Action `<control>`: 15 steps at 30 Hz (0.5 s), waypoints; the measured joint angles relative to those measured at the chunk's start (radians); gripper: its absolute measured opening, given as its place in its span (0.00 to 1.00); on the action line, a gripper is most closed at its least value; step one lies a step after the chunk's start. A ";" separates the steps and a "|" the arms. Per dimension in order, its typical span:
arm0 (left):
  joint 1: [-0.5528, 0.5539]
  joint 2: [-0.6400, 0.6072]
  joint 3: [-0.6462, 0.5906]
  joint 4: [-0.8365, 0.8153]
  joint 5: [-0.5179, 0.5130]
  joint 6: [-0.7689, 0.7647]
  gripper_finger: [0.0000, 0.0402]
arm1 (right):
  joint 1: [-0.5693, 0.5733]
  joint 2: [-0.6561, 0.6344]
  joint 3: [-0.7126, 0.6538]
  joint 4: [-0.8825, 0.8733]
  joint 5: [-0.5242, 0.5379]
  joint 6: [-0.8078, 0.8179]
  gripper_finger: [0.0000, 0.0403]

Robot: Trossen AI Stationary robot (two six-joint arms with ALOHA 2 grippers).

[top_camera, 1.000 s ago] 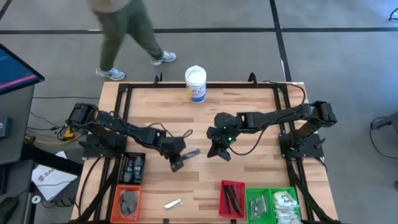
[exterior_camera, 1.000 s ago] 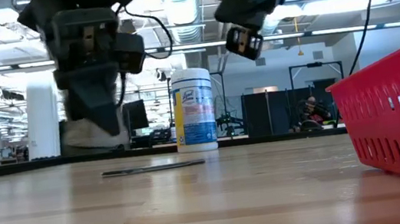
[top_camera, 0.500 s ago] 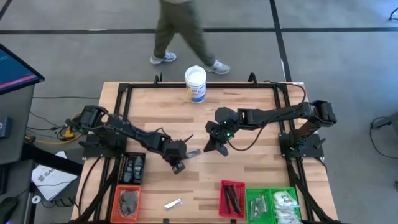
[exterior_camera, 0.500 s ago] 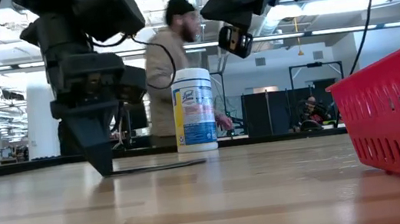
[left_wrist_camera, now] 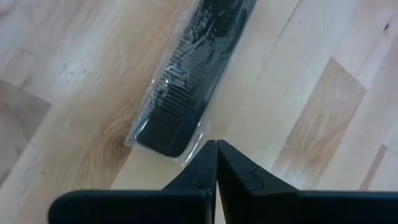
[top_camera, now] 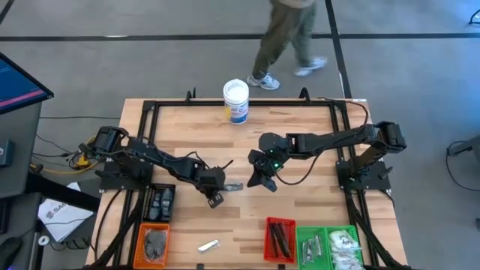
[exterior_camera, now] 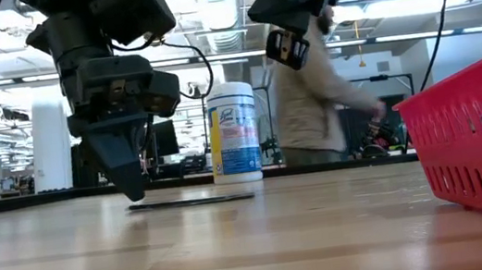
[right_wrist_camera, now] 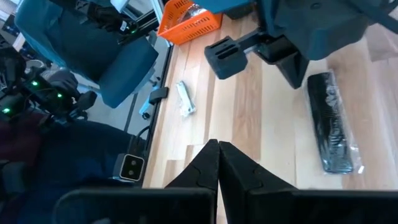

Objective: Pick & Place Travel size toiletries
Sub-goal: Put the black comb into the red bin

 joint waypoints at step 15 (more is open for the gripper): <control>0.003 0.008 -0.014 0.014 -0.034 -0.008 0.00 | -0.003 0.154 0.000 0.018 0.081 -0.111 0.20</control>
